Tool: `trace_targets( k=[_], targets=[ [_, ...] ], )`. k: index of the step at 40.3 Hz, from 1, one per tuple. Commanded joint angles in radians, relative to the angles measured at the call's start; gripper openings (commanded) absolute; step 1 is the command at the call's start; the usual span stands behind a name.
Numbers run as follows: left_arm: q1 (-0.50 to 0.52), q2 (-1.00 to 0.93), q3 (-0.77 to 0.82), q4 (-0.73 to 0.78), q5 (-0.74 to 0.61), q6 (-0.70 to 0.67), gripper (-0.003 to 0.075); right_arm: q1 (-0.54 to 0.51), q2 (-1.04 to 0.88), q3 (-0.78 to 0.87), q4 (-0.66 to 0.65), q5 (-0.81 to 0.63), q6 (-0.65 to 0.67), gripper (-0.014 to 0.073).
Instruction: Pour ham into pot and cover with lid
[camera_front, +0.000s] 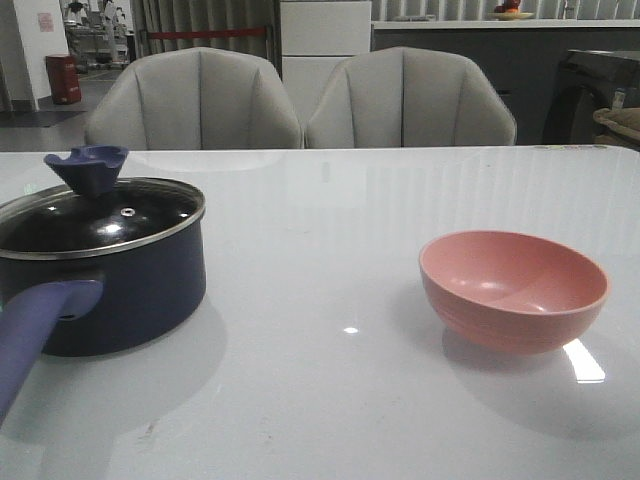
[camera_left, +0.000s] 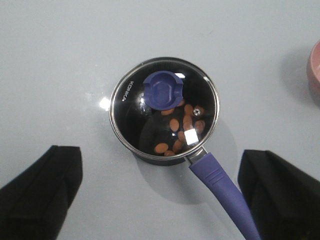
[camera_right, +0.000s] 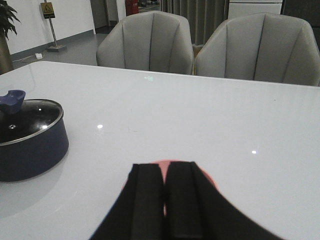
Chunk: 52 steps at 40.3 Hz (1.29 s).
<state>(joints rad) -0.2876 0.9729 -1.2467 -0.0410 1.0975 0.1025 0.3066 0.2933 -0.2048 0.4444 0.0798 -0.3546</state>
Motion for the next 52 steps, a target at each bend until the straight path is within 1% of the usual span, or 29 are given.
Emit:
trace_targets(
  k=[1, 7, 23, 27, 32, 35, 37, 38, 39, 40, 41, 42, 43, 44, 45, 47, 52],
  targets=[
    [-0.004, -0.117, 0.07, -0.005, -0.136, -0.019, 0.0648, 0.0, 0.005, -0.028, 0.003, -0.068, -0.004, 0.0157],
    [-0.004, -0.307, 0.216, -0.008, -0.218, -0.021, 0.0648, 0.0, 0.005, -0.028, 0.003, -0.068, -0.004, 0.0157],
    [-0.004, -0.813, 0.621, -0.001, -0.513, -0.021, 0.0648, 0.0, 0.005, -0.028, 0.003, -0.068, -0.004, 0.0157],
    [-0.004, -0.886, 0.714, 0.006, -0.563, -0.021, 0.0648, 0.0, 0.005, -0.028, 0.003, -0.068, -0.004, 0.0157],
    [-0.004, -0.92, 0.806, -0.004, -0.568, -0.021, 0.0645, 0.0, 0.005, -0.028, 0.003, -0.068, -0.004, 0.0157],
    [-0.004, -0.92, 0.846, -0.044, -0.584, -0.021, 0.0589, 0.0, 0.005, -0.028, 0.003, -0.068, -0.004, 0.0157],
    [-0.004, -0.92, 0.864, -0.085, -0.599, -0.021, 0.0512, 0.0, 0.005, -0.028, 0.003, -0.068, -0.004, 0.0157],
    [-0.004, -0.92, 0.873, -0.113, -0.609, -0.021, 0.0436, 0.0, 0.005, -0.028, 0.003, -0.068, -0.004, 0.0157],
    [-0.004, -0.92, 0.878, -0.127, -0.618, -0.021, 0.0384, 0.0, 0.005, -0.028, 0.003, -0.068, -0.004, 0.0157],
    [-0.004, -0.92, 0.884, -0.142, -0.632, -0.021, 0.0311, 0.0, 0.005, -0.028, 0.003, -0.068, -0.004, 0.0157],
    [-0.004, -0.92, 0.887, -0.144, -0.644, -0.021, 0.0255, 0.0, 0.005, -0.028, 0.003, -0.068, -0.004, 0.0157],
    [-0.004, -0.92, 0.887, -0.144, -0.657, -0.021, 0.018, 0.0, 0.005, -0.028, 0.003, -0.068, -0.004, 0.0157],
    [-0.004, -0.92, 0.887, -0.144, -0.664, -0.021, 0.0126, 0.0, 0.005, -0.028, 0.003, -0.068, -0.004, 0.0157],
    [-0.004, -0.92, 0.887, -0.144, -0.679, -0.021, 0.0098, 0.0, 0.005, -0.028, 0.003, -0.068, -0.004, 0.0157],
    [-0.004, -0.92, 0.887, -0.144, -0.692, -0.021, 0.0127, 0.0, 0.005, -0.028, 0.003, -0.068, -0.004, 0.0157],
    [-0.004, -0.92, 0.887, -0.144, -0.706, -0.021, 0.015, 0.0, 0.005, -0.028, 0.003, -0.068, -0.004, 0.0157],
    [-0.004, -0.92, 0.887, -0.144, -0.708, -0.021, 0.0126, 0.0, 0.005, -0.028, 0.003, -0.068, -0.004, 0.0157]
  ],
)
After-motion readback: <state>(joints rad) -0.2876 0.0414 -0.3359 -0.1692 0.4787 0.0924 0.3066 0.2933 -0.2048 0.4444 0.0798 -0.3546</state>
